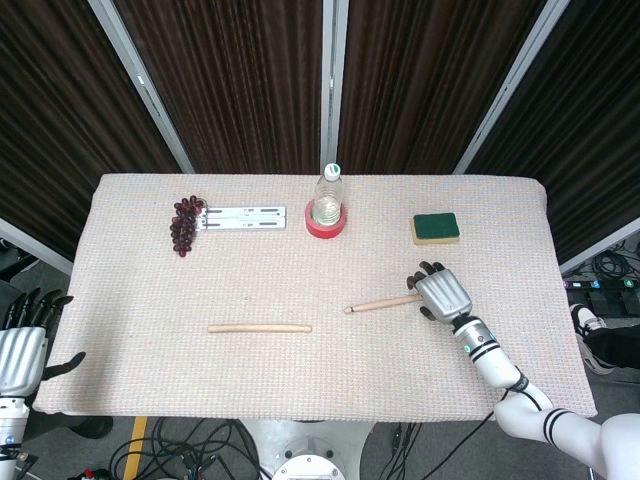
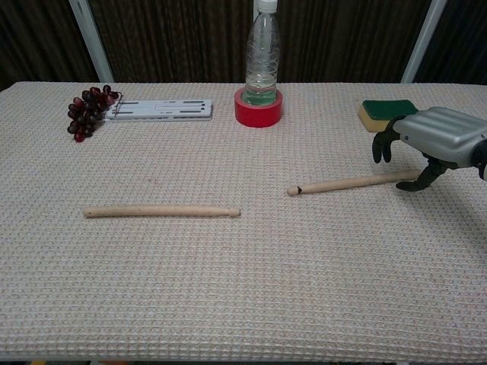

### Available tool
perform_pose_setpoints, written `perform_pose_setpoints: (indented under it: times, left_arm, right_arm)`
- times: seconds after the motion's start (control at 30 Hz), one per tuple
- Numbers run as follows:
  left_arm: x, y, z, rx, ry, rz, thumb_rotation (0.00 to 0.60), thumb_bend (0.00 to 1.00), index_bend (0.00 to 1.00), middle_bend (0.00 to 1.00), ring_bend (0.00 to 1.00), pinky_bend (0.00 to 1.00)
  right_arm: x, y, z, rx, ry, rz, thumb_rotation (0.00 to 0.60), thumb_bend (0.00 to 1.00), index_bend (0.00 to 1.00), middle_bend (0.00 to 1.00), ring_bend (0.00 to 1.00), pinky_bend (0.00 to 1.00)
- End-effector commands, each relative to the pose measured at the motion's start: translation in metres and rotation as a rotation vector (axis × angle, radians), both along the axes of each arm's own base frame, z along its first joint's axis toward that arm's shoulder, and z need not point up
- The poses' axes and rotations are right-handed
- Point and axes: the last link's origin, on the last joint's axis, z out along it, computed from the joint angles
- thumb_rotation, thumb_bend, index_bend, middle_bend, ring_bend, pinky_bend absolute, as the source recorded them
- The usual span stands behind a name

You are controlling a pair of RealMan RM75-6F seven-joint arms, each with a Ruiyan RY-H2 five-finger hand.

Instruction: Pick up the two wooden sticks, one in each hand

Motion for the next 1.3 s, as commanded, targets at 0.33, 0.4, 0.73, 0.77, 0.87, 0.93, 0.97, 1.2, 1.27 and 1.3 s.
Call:
perform_pose_setpoints:
  times: [0.33, 0.4, 0.73, 0.77, 0.87, 0.93, 0.97, 1.2, 1.27, 1.3]
  left_arm:
    - [-0.004, 0.0, -0.002, 0.0, 0.001, 0.0, 0.6, 0.13, 0.19, 0.11, 0.0, 0.0]
    - [-0.004, 0.0, -0.002, 0.002, -0.004, 0.002, 0.6, 0.13, 0.19, 0.11, 0.0, 0.0]
    - [-0.006, 0.0, -0.002, -0.004, -0.006, 0.006, 0.6, 0.13, 0.19, 0.11, 0.0, 0.0]
    - [-0.006, 0.0, -0.002, -0.005, -0.005, 0.007, 0.6, 0.13, 0.19, 0.11, 0.0, 0.0]
    - [-0.007, 0.0, -0.002, -0.006, -0.009, 0.008, 0.6, 0.13, 0.19, 0.11, 0.0, 0.0]
    - [-0.007, 0.0, -0.002, -0.006, -0.012, 0.006, 0.6, 0.13, 0.19, 0.11, 0.0, 0.0]
    - [-0.007, 0.0, -0.002, -0.006, -0.012, 0.006, 0.6, 0.13, 0.19, 0.11, 0.0, 0.0]
    - [-0.009, -0.001, -0.003, -0.006, -0.015, 0.006, 0.6, 0.13, 0.19, 0.11, 0.0, 0.0]
    - [-0.009, -0.001, -0.003, -0.006, -0.016, 0.007, 0.6, 0.13, 0.19, 0.11, 0.0, 0.0]
    - [-0.009, -0.002, -0.003, -0.007, -0.016, 0.008, 0.6, 0.13, 0.19, 0.11, 0.0, 0.0]
  right_arm:
    - [-0.006, -0.005, -0.007, -0.034, 0.03, 0.002, 0.6, 0.19, 0.48, 0.46, 0.24, 0.28]
    - [-0.007, -0.005, -0.008, -0.037, 0.034, 0.001, 0.6, 0.19, 0.48, 0.46, 0.24, 0.28]
    - [-0.007, -0.005, -0.015, -0.035, 0.041, -0.005, 0.6, 0.21, 0.48, 0.48, 0.24, 0.28]
    - [-0.008, -0.005, -0.015, -0.034, 0.044, -0.006, 0.6, 0.22, 0.48, 0.48, 0.24, 0.28]
    - [-0.008, -0.005, -0.017, -0.032, 0.047, -0.006, 0.6, 0.22, 0.48, 0.48, 0.25, 0.28]
    - [-0.007, -0.005, -0.017, -0.034, 0.041, -0.004, 0.6, 0.24, 0.49, 0.48, 0.25, 0.28]
    - [-0.007, -0.005, -0.017, -0.035, 0.04, -0.004, 0.6, 0.24, 0.5, 0.49, 0.25, 0.28]
    - [-0.007, -0.005, -0.018, -0.034, 0.046, -0.003, 0.6, 0.27, 0.51, 0.5, 0.26, 0.28]
    - [-0.007, -0.005, -0.019, -0.03, 0.051, -0.004, 0.6, 0.28, 0.51, 0.5, 0.27, 0.28]
    - [-0.007, -0.005, -0.02, -0.027, 0.052, -0.003, 0.6, 0.28, 0.51, 0.5, 0.27, 0.28]
